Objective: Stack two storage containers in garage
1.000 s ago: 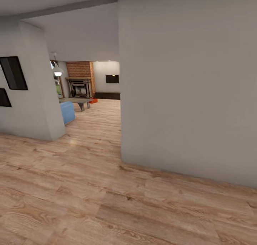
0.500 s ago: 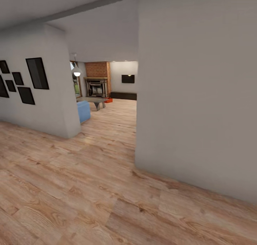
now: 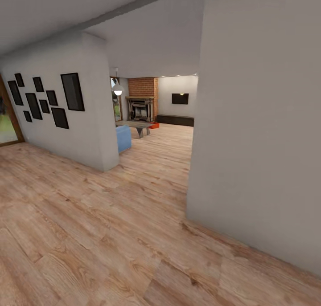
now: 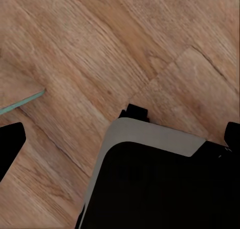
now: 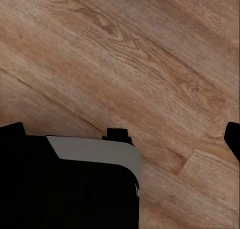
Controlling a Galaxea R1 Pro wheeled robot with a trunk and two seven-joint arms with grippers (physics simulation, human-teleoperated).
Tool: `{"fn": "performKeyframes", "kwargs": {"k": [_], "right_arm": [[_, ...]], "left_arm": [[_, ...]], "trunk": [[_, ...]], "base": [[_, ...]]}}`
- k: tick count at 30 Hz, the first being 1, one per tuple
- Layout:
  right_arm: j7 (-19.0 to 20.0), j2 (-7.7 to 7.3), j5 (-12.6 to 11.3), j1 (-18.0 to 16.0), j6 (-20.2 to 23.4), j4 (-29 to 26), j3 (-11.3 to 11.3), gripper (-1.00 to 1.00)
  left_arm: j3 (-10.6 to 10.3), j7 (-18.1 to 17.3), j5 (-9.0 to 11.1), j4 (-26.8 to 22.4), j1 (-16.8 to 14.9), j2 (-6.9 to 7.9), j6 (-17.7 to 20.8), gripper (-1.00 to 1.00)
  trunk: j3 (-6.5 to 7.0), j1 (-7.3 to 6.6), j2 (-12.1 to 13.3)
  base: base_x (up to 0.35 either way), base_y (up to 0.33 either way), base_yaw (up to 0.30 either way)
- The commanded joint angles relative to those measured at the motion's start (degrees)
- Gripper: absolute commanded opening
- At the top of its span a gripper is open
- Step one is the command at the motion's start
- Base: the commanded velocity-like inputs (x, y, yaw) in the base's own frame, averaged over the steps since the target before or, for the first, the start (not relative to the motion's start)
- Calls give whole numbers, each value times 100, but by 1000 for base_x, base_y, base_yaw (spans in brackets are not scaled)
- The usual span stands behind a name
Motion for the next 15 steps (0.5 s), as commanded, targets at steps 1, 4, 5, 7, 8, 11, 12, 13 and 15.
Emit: {"fn": "performKeyframes", "kwargs": {"k": [1,4,5,7,8,11,12,13,15], "right_arm": [[-33,1,37,-8,-29,18,4,100],[-33,1,37,-8,-29,18,4,100],[-33,1,37,-8,-29,18,4,100],[-33,1,37,-8,-29,18,4,100],[-33,1,37,-8,-29,18,4,100],[-33,1,37,-8,-29,18,4,100],[-33,1,37,-8,-29,18,4,100],[-33,1,37,-8,-29,18,4,100],[-33,1,37,-8,-29,18,4,100]], "left_arm": [[21,11,17,5,-5,-3,-23,100],[21,11,17,5,-6,-2,-23,100],[21,11,17,5,-6,-3,-23,100],[21,11,17,5,-6,-2,-23,100],[21,11,17,5,-7,0,-23,100],[21,11,17,5,-6,0,-23,100],[21,11,17,5,-8,1,-23,100],[21,11,17,5,-8,2,-23,100],[21,11,17,5,-8,0,-23,100]], "trunk": [[-7,4,-4],[-7,4,-4],[-7,4,-4],[-7,4,-4],[-7,4,-4],[-7,4,-4],[-7,4,-4],[-7,4,-4],[-7,4,-4]], "base": [[321,0,273],[321,0,272],[321,0,272],[321,0,272],[321,0,272],[321,0,272],[321,0,272],[321,0,272],[321,0,272]]}}
